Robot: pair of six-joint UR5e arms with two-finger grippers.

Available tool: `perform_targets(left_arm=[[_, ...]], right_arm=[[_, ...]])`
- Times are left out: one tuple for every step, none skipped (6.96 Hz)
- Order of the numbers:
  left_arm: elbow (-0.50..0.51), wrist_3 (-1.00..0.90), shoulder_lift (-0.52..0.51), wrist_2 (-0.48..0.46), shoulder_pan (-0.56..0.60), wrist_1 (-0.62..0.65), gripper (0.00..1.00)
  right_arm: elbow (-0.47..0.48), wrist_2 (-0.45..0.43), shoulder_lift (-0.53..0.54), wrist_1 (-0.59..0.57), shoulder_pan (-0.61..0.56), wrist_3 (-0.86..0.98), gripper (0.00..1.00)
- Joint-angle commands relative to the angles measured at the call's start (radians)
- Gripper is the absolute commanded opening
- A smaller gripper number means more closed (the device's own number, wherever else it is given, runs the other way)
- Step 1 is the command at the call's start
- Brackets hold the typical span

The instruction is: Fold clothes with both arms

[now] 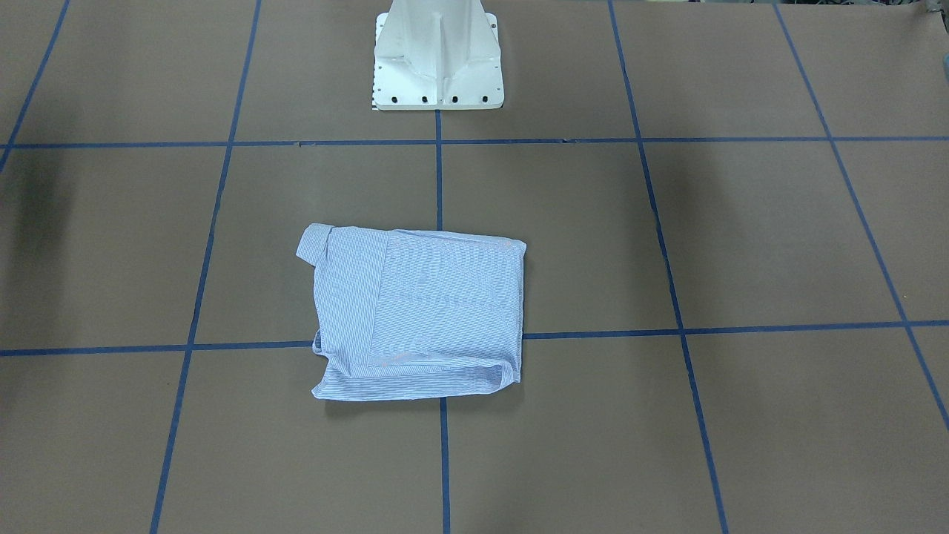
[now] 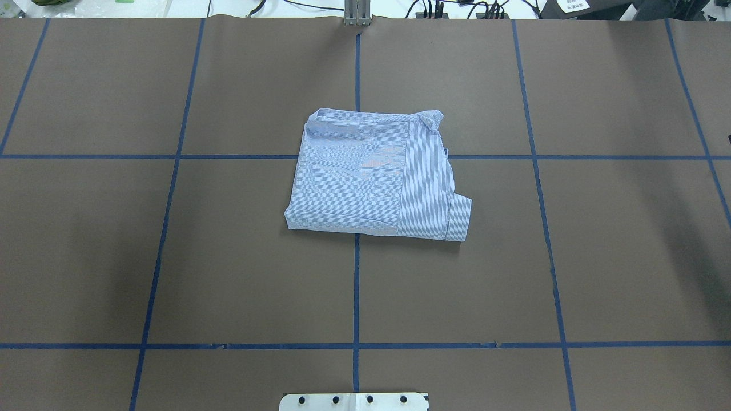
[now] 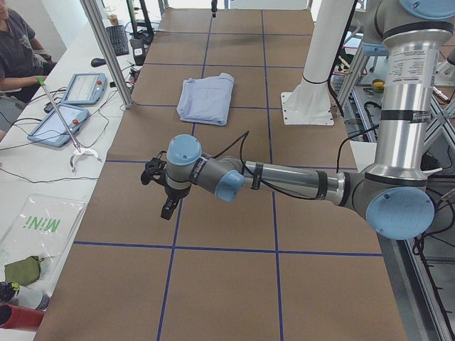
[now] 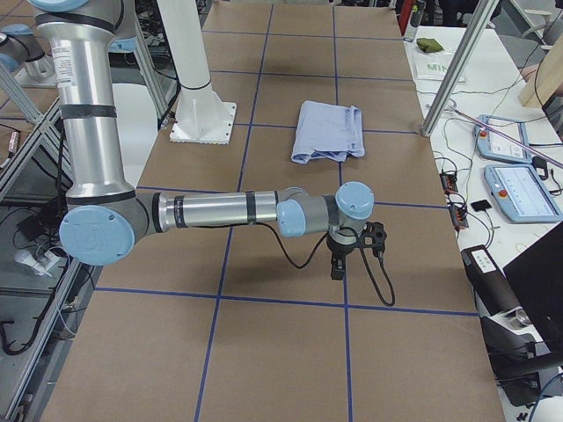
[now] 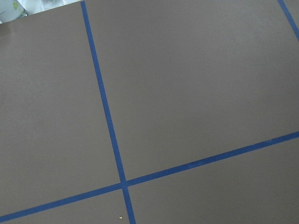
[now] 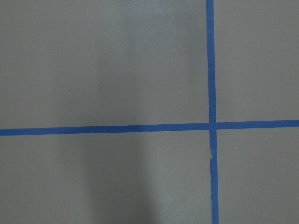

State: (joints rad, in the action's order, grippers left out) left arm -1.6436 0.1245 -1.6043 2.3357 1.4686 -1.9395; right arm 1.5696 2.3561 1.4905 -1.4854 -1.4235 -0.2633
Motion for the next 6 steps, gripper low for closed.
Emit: perform_targets(left_arm=[[-0.001,0.0,0.004,0.01,0.001,-0.001,0.99],[0.002,0.0,0.006,0.01,0.001,-0.001,0.99],[0.005,0.0,0.01,0.01,0.001,-0.001,0.99],[-0.007,0.0,0.012,0.011,0.001,0.001,0.99],[-0.011,0.0,0.012,0.011,0.003,0.002,0.99],[-0.005,0.0,0.009,0.011,0.0,-0.001,0.99]], right_arm=[[0.006,-0.021,0.013,0.002,0.0,-0.002,1.0],[0.009,-0.044,0.008,0.001,0.002,-0.002,1.0],[0.009,-0.097,0.01,0.001,0.008,0.001,1.0],[0.01,-0.11,0.01,-0.002,0.006,0.012,1.0],[0.009,-0.115,0.008,-0.006,0.012,0.013,1.0],[0.012,-0.112,0.001,-0.01,0.027,0.015,1.0]])
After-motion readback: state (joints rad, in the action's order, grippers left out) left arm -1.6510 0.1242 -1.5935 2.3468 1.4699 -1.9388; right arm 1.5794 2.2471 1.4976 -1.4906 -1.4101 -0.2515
